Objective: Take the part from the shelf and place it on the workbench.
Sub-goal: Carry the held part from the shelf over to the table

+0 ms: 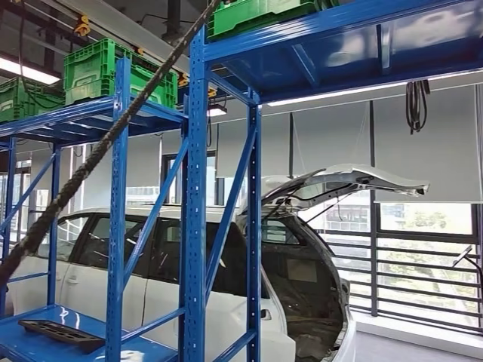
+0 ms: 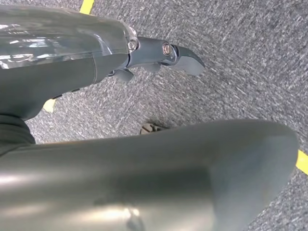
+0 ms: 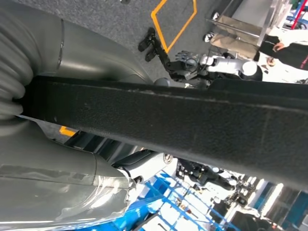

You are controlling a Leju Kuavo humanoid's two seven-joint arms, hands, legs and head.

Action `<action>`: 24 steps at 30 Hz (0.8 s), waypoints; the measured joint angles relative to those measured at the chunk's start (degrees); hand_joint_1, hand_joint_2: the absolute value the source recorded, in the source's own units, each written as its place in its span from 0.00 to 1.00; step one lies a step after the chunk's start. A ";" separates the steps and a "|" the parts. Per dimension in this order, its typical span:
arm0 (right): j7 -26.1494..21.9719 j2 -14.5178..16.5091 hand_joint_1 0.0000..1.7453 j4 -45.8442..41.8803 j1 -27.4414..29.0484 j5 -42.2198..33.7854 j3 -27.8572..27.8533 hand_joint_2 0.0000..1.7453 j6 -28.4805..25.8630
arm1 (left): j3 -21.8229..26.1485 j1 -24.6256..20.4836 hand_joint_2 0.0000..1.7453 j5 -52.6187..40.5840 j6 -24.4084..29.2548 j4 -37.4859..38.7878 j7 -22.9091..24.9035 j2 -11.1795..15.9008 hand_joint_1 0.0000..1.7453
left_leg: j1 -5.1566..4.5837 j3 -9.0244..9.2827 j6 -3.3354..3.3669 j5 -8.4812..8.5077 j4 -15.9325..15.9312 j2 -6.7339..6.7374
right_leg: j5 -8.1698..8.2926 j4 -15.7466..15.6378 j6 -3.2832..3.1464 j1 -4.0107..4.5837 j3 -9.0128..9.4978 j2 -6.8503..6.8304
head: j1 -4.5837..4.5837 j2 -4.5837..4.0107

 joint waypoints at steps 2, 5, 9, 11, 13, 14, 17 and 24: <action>-0.36 -0.50 1.00 -1.17 1.28 1.19 0.10 1.00 -0.67 | 0.13 0.16 1.00 0.16 0.56 0.01 0.28 -0.25 0.00 | -0.32 0.49 0.77 -0.26 -1.28 0.12 | -0.17 0.33 0.53 0.21 -0.23 -0.36 | -0.04 0.00; -1.29 -1.40 1.00 -3.13 3.89 3.15 0.50 1.00 -1.91 | 0.53 0.91 1.00 0.12 1.45 0.00 1.24 -0.73 0.00 | -0.25 0.53 1.87 -0.22 -1.55 -0.48 | -1.24 1.20 1.22 -0.01 -0.37 -0.32 | -0.05 0.00; -2.67 -2.48 1.00 -4.25 6.65 4.78 1.00 1.00 -3.42 | 0.75 1.08 1.00 -0.53 2.02 0.01 3.01 -1.10 0.00 | -0.28 0.61 2.64 -0.12 -1.67 -1.32 | -7.63 13.77 1.75 -0.14 -6.01 1.17 | -0.05 0.00; -2.90 -2.73 1.00 -4.24 7.56 5.19 1.32 1.00 -3.73 | 0.79 1.08 1.00 -0.84 1.90 0.01 3.36 -1.17 0.00 | -0.53 0.66 2.68 -0.13 -1.66 -1.86 | -7.52 16.55 1.56 -0.10 -7.55 1.26 | -0.05 0.00; -2.99 -2.80 1.00 -4.29 7.83 5.41 1.56 1.00 -3.85 | 0.79 0.99 1.00 -1.03 1.68 0.01 3.39 -1.25 0.00 | -0.78 0.86 2.68 -0.14 -1.66 -2.49 | -3.55 10.69 0.87 0.04 -5.02 1.86 | -0.05 0.00; -3.04 -2.84 1.00 -4.35 7.83 5.47 1.61 1.00 -3.87 | 0.79 0.90 1.00 -1.06 1.53 0.01 3.26 -1.37 0.00 | -0.89 0.94 2.65 -0.14 -1.67 -2.78 | -1.72 6.73 0.34 0.12 -3.15 2.59 | -0.04 0.00; -3.17 -2.96 1.00 -4.66 7.83 5.62 1.62 1.00 -3.88 | 0.79 0.68 1.00 -1.28 1.15 -0.01 2.61 -1.68 0.00 | -0.81 0.74 2.31 0.01 -1.69 -3.51 | 0.08 0.84 -0.55 0.42 -0.48 3.86 | -0.04 0.00; -2.55 -2.95 1.00 -5.05 7.36 5.27 1.68 1.00 -3.28 | 0.77 0.44 1.00 -2.20 0.37 0.01 1.15 -1.86 0.00 | -0.58 -4.74 0.48 -6.69 10.22 -2.01 | 0.95 -0.77 -1.25 -0.12 -0.14 1.49 | -0.05 0.00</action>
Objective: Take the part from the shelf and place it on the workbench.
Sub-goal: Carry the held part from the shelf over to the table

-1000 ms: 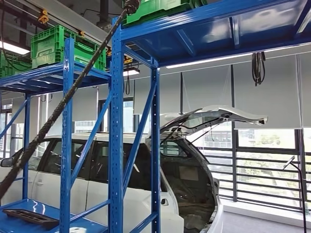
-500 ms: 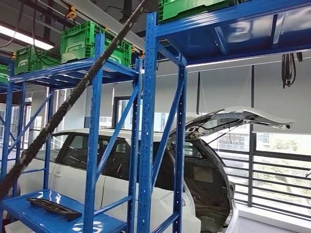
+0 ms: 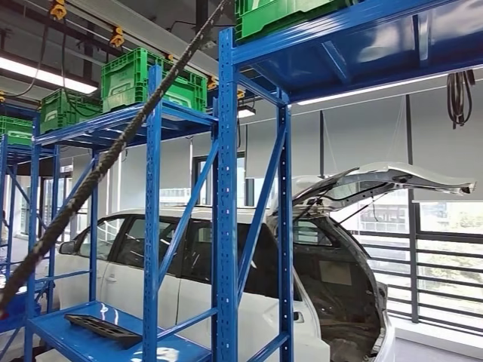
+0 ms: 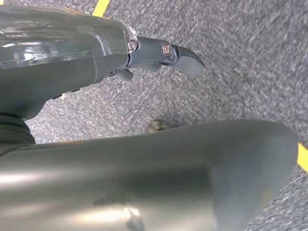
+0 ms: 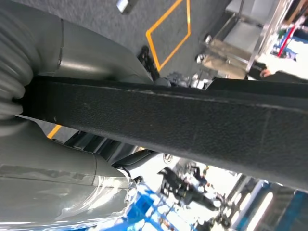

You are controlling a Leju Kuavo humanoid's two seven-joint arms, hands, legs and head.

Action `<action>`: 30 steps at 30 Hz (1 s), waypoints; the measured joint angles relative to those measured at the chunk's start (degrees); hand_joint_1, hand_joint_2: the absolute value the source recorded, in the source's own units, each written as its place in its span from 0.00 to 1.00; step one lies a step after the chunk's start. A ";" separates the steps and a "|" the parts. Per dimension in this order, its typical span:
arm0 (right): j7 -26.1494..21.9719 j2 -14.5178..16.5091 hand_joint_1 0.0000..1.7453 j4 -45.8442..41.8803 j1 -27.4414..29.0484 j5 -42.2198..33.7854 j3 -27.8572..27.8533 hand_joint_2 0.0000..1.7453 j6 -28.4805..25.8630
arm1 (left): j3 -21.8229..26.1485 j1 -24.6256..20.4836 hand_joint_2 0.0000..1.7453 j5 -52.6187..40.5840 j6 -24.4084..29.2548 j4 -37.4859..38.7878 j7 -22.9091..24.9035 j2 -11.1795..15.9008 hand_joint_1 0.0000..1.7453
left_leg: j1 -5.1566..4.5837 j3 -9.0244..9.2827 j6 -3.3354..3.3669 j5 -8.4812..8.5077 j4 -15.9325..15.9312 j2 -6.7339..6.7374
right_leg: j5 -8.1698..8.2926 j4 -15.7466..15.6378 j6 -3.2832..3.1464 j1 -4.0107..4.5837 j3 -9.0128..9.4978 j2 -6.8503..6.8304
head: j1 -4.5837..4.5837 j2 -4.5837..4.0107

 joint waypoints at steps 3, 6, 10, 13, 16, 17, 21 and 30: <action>0.80 0.45 1.00 0.48 -0.77 -0.86 0.13 1.00 0.83 | 0.00 0.01 1.00 -0.10 -0.31 -0.01 -0.38 0.04 0.00 | 0.31 -0.62 -0.51 0.69 1.99 0.40 | -0.06 0.11 0.09 -0.01 0.02 -0.94 | 0.00 0.00; 1.74 1.43 1.00 1.13 -2.46 -1.89 0.32 1.00 1.71 | 0.00 -0.24 1.00 -0.16 -0.55 -0.02 -0.61 0.11 0.00 | 0.33 5.03 -0.38 5.60 -9.20 1.83 | -0.43 0.68 0.70 0.10 -0.06 -1.49 | -0.01 0.00; 2.74 2.58 1.00 2.10 -4.63 -2.91 0.47 1.00 2.53 | 0.01 -0.45 1.00 -0.18 -0.64 -0.02 -0.60 0.11 0.00 | -0.07 6.08 0.98 6.39 -12.19 1.96 | -0.60 1.07 1.62 0.27 -0.38 -2.18 | 0.00 0.00; 3.13 3.07 1.00 2.79 -5.96 -3.35 0.50 1.00 2.80 | 0.02 -0.47 1.00 -0.21 -0.68 -0.02 -0.48 0.11 0.00 | 0.21 6.02 1.92 6.80 -12.43 1.42 | -3.68 5.07 2.32 0.02 -1.95 -1.14 | 0.00 0.00; 3.35 3.18 1.00 3.65 -6.45 -3.67 0.61 1.00 3.09 | 0.03 -0.56 1.00 -0.24 -0.71 -0.02 -0.36 0.11 0.00 | 0.18 5.98 2.18 6.84 -12.42 0.73 | -8.69 16.32 2.64 -0.07 -6.74 -0.33 | 0.00 0.00; 3.41 3.22 1.00 3.95 -6.49 -3.72 0.67 1.00 3.15 | 0.04 -0.56 1.00 -0.24 -0.72 -0.02 -0.33 0.11 0.00 | 0.15 6.00 2.18 6.84 -12.41 0.43 | -8.80 17.99 2.63 -0.07 -7.49 -0.31 | 0.00 0.00; 3.51 3.65 1.00 4.81 -7.56 -4.12 0.83 1.00 3.66 | 0.11 -0.76 1.00 -0.15 -0.96 -0.01 -0.50 0.03 0.00 | -0.01 6.07 2.08 6.86 -12.35 -0.88 | -1.58 6.08 1.68 -0.02 -2.29 1.25 | 0.00 0.00; 3.59 4.51 1.00 5.85 -9.31 -4.93 1.39 1.00 4.21 | 0.28 -0.62 1.00 -1.00 -0.73 -0.02 1.56 -0.04 0.00 | 0.17 0.70 -0.26 1.56 -2.50 -0.07 | 0.04 0.12 0.08 -0.35 -0.12 0.25 | 0.00 0.00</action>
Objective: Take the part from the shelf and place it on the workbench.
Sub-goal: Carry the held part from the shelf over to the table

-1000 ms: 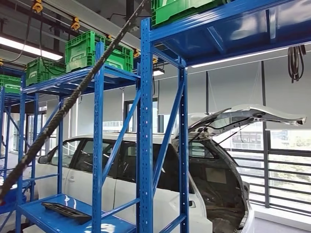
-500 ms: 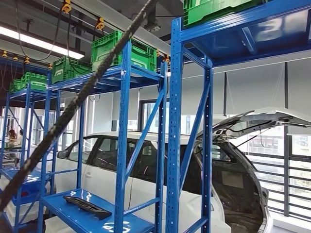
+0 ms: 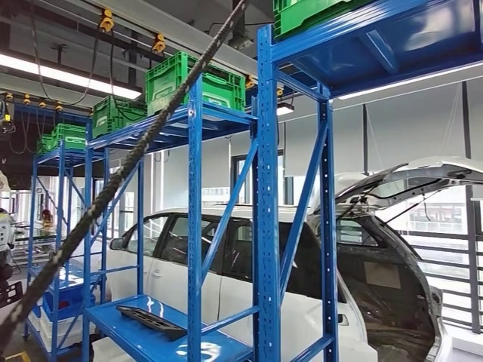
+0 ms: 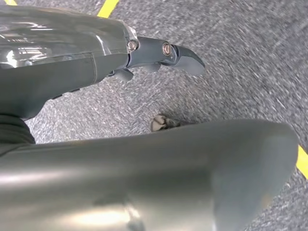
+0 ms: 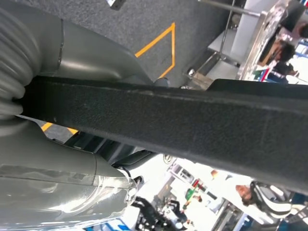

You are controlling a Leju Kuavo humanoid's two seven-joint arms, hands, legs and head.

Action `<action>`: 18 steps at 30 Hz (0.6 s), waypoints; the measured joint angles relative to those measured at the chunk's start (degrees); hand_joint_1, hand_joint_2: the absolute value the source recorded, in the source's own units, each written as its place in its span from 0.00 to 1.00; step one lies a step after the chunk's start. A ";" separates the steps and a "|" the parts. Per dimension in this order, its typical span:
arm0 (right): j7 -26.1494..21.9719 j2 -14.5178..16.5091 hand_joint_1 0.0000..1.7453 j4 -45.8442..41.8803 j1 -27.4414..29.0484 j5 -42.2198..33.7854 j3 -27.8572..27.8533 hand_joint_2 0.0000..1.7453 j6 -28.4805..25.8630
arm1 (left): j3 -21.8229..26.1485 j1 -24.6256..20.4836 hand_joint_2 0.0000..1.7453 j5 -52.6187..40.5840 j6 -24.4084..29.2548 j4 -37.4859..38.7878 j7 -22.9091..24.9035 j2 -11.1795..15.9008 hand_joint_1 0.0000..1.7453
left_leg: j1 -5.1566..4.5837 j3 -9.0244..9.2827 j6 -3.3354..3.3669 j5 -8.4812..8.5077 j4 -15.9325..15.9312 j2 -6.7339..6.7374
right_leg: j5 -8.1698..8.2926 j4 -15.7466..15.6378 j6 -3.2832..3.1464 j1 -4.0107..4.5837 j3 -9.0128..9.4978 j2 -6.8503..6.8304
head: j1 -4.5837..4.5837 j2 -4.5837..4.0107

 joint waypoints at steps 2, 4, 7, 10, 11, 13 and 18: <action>0.06 0.01 1.00 0.37 0.01 -0.04 0.28 1.00 0.03 | 0.00 0.18 1.00 -0.20 0.18 0.00 0.56 0.10 0.00 | 0.14 -2.58 -0.37 -1.63 5.56 0.23 | -0.03 0.03 0.01 0.03 0.00 -0.70 | 0.00 0.00; 0.17 0.04 1.00 0.65 0.00 -0.08 0.45 1.00 0.04 | 0.02 0.43 1.00 -0.28 0.34 -0.01 0.81 0.35 0.00 | 0.29 -1.26 -0.54 0.84 2.87 0.56 | -0.15 0.15 0.18 0.01 0.04 -1.22 | 0.00 0.00; 0.32 0.15 1.00 0.80 -0.06 -0.09 0.47 1.00 -0.03 | 0.08 0.41 1.00 -0.29 0.51 -0.02 0.86 0.81 0.00 | 0.13 3.96 -0.24 5.35 -7.80 2.10 | -0.63 0.77 0.93 0.26 -0.07 -1.79 | 0.00 0.00; 0.37 0.27 1.00 0.90 -0.02 -0.02 0.49 1.00 -0.26 | 0.22 0.41 1.00 -0.35 0.69 -0.03 1.00 1.10 0.00 | -0.19 4.50 0.84 5.45 -9.48 2.11 | -0.72 0.98 1.63 0.46 -0.20 -2.40 | 0.00 0.00; 0.36 0.31 1.00 0.90 -0.01 0.01 0.49 1.00 -0.38 | 0.29 0.53 1.00 -0.44 0.77 -0.03 1.09 1.19 0.00 | -0.16 4.47 1.17 5.54 -9.54 1.92 | -0.94 1.09 1.88 0.39 -0.18 -2.45 | 0.01 0.00; 0.34 0.37 1.00 0.89 0.00 0.05 0.47 1.00 -0.61 | 0.40 0.67 1.00 -0.70 0.95 -0.04 1.23 1.44 0.00 | 0.03 4.49 1.83 5.75 -9.70 1.58 | -2.91 3.46 2.33 0.26 -1.07 -1.75 | 0.00 0.00; 0.17 0.34 1.00 1.13 1.04 0.34 0.48 1.00 -0.97 | 0.51 0.75 1.00 -1.10 1.20 -0.07 1.45 2.09 0.00 | -0.14 4.47 2.37 5.85 -9.70 0.39 | -8.35 17.32 2.53 0.20 -7.15 -0.50 | 0.00 0.00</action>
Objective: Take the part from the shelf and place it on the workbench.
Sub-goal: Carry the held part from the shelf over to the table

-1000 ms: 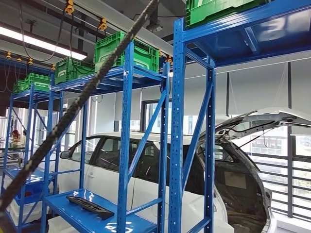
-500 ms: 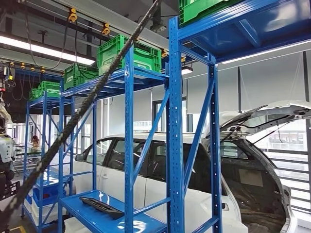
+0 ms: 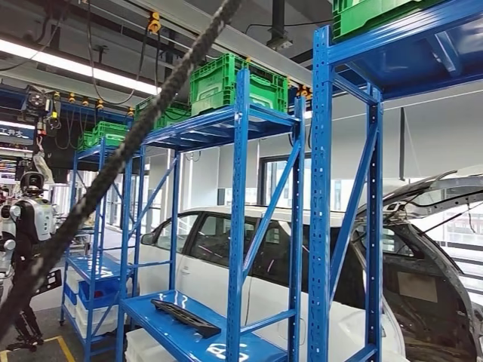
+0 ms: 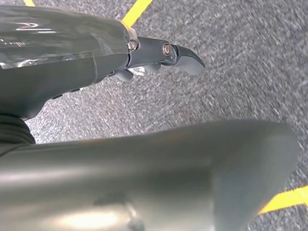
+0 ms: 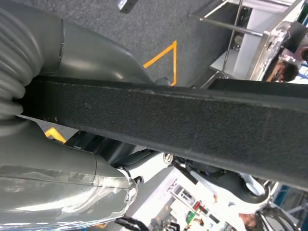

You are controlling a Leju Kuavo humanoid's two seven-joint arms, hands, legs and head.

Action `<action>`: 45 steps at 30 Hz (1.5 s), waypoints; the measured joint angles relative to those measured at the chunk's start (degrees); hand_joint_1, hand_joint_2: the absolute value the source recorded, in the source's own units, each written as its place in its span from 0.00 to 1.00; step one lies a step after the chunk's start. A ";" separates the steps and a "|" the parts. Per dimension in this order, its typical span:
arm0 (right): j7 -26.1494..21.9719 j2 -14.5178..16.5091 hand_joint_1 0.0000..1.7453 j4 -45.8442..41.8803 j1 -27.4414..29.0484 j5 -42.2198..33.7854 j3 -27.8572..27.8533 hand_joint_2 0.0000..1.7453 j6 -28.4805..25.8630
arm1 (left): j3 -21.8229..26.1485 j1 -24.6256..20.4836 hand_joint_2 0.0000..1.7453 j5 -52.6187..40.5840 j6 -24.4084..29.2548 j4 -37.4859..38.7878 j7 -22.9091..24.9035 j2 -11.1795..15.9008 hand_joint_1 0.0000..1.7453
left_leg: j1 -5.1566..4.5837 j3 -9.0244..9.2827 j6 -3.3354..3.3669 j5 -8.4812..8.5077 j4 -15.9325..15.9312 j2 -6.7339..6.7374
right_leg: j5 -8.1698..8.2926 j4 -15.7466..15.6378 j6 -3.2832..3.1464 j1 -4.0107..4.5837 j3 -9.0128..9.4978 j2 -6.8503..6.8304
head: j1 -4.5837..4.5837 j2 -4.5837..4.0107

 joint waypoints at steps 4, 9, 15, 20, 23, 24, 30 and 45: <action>-0.69 -0.01 1.00 -0.08 0.27 0.14 -0.13 1.00 -0.52 | 0.02 -0.03 1.00 -0.44 -0.06 0.00 -0.21 0.35 0.00 | -0.28 0.11 -0.12 0.07 0.04 -1.23 | 6.75 -12.87 -1.29 0.19 6.03 1.70 | 0.01 0.00; -0.96 0.13 1.00 -0.35 0.32 0.46 -0.30 1.00 -0.73 | 0.09 0.12 1.00 -0.82 -0.33 -0.01 -1.08 0.72 0.00 | -0.06 -0.49 -1.30 0.00 0.24 -1.80 | 7.85 -17.00 -2.10 0.15 7.59 1.74 | 0.01 0.00; -0.95 0.60 1.00 -0.55 0.48 1.09 -0.27 1.00 -0.78 | 0.24 -0.09 1.00 -0.90 -0.52 -0.04 -1.62 1.10 0.00 | 0.22 -7.14 -2.64 -7.04 15.42 -0.15 | 8.26 -17.64 -2.60 -0.14 7.75 -0.49 | 0.00 0.00; -0.92 1.60 1.00 -0.56 0.31 1.49 -0.18 1.00 -0.80 | 0.56 -0.16 1.00 -0.91 -0.71 -0.04 -1.83 1.41 0.00 | 0.41 0.22 -2.58 -0.29 0.82 2.33 | 7.62 -16.89 -1.59 0.13 7.70 -1.56 | 0.00 0.00; -0.85 2.00 1.00 -0.57 0.33 1.80 -0.07 1.00 -0.87 | 0.73 -0.08 1.00 -0.92 -0.74 -0.04 -1.77 1.44 0.00 | 0.07 0.33 -1.51 -0.30 -0.07 2.18 | 7.44 -16.71 -0.93 0.27 7.57 -2.18 | 0.00 0.00; -0.84 2.12 1.00 -0.57 0.35 1.85 -0.05 1.00 -0.90 | 0.78 0.00 1.00 -0.93 -0.73 -0.04 -1.72 1.44 0.00 | 0.08 0.32 -1.15 -0.22 -0.11 1.95 | 7.01 -16.42 -0.67 0.17 7.52 -2.02 | 0.00 0.00; -0.85 2.24 1.00 -0.52 0.88 1.85 -0.03 1.00 -0.93 | 0.91 0.07 1.00 -1.21 -0.60 -0.04 -1.01 1.44 0.00 | 0.03 0.29 -0.10 -0.03 -0.19 0.27 | -0.70 0.23 -0.17 0.01 0.24 0.06 | 0.00 0.00; -0.76 2.32 1.00 -0.61 0.95 1.67 -0.01 1.00 -0.64 | 0.95 0.19 1.00 -2.14 -0.93 -0.05 -0.97 0.97 0.00 | 0.24 -7.21 -2.60 -7.18 15.34 -0.13 | 8.35 -17.68 -2.62 -0.10 7.76 -0.16 | 0.02 0.00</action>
